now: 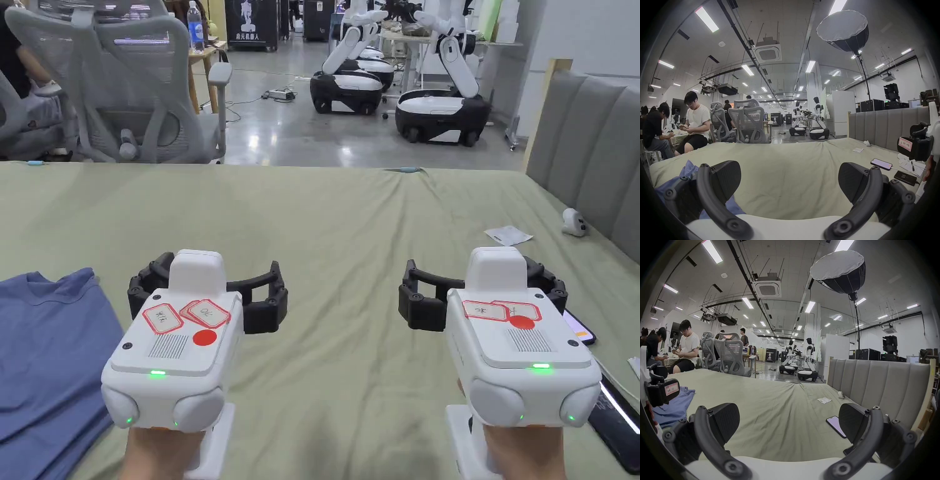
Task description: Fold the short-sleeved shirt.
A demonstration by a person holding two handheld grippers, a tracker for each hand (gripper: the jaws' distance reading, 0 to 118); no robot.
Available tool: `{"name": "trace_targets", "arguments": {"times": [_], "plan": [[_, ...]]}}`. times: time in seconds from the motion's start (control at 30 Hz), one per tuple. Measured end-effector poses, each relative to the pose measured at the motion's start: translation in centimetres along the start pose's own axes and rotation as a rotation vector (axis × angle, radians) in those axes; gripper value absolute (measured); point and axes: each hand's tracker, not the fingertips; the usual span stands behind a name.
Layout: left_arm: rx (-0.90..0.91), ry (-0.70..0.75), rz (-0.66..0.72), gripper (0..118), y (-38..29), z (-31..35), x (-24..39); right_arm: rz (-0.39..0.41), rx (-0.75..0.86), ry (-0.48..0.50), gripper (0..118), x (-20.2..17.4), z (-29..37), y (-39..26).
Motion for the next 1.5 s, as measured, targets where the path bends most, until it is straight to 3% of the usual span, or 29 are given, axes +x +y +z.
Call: {"name": "trace_targets", "arguments": {"times": [1.5], "plan": [[0.011,-0.001,0.025,118,0.00,0.21,-0.16,0.019,0.003,0.001,118,-0.37,0.38,-0.24]]}}
